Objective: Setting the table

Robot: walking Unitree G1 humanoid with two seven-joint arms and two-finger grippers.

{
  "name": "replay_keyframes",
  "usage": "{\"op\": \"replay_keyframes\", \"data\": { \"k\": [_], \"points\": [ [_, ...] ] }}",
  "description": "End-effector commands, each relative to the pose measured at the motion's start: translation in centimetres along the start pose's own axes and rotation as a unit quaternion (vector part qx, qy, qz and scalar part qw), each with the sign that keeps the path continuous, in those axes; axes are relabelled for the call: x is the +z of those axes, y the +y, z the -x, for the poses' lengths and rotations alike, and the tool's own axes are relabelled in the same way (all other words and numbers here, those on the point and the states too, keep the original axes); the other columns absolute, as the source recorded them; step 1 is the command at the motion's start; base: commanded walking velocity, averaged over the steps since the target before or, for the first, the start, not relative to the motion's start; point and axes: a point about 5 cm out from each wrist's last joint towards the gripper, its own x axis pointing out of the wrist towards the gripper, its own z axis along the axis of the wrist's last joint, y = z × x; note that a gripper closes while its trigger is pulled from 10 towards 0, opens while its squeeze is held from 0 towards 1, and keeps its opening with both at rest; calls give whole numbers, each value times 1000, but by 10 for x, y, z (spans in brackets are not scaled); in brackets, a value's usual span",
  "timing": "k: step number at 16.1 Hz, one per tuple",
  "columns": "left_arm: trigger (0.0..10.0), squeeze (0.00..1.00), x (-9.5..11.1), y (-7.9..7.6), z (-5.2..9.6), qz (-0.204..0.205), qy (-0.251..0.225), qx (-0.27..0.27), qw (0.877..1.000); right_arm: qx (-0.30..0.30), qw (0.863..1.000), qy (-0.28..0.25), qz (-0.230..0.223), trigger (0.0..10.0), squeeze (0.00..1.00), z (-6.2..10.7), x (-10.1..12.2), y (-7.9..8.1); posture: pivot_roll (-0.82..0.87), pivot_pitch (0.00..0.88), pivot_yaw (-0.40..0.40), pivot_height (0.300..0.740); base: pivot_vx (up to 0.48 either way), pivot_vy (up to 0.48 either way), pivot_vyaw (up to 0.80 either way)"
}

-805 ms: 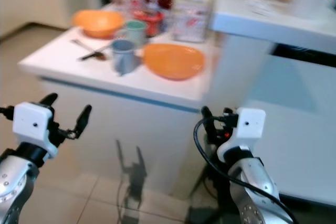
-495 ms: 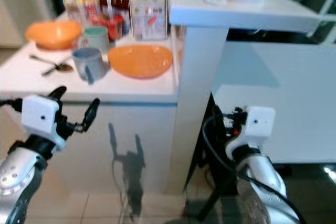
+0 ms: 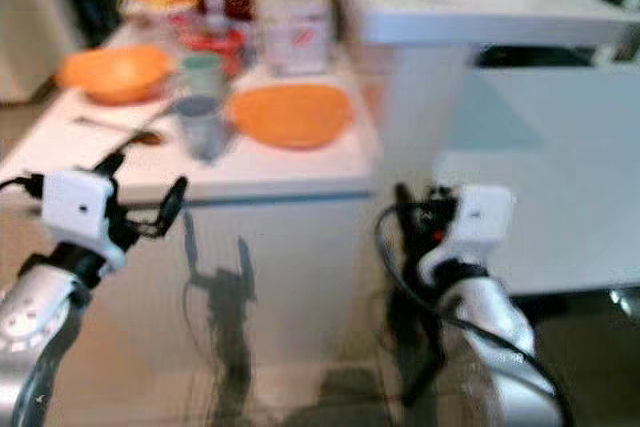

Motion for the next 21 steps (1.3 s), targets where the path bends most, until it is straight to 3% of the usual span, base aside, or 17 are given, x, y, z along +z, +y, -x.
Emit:
{"op": "replay_keyframes", "data": {
  "k": [1,6,9,10,14,16,21],
  "points": [
    [10000,0,-2,2,-2,-2,5,2,1000,11,1000,-6,10,10000,0,-3,4,1,101,0,-23,740,0,371,0],
    [10000,0,2,-6,-7,21,-9,-2,1000,25,999,-12,15,10000,0,-7,7,-2,109,0,-34,740,0,215,0],
    [10000,0,0,-5,-9,2,-6,0,1000,41,999,-14,22,10000,0,-10,7,4,107,0,-35,740,0,-480,0],
    [10000,0,0,-4,-10,20,-6,7,1000,41,999,-13,20,10000,0,-11,6,4,108,0,-34,740,0,0,0],
    [10000,0,1,-5,-13,15,-3,8,1000,48,998,-12,25,10000,0,-16,6,4,105,0,-30,740,0,0,0],
    [10000,0,3,-5,-14,7,-9,5,1000,81,995,-2,50,10000,0,-20,3,10,113,0,-33,740,0,0,0],
    [10000,0,5,-2,-11,11,-15,6,1000,129,990,0,52,10000,0,-22,1,23,120,0,-37,740,48,0,800]
  ]
}}
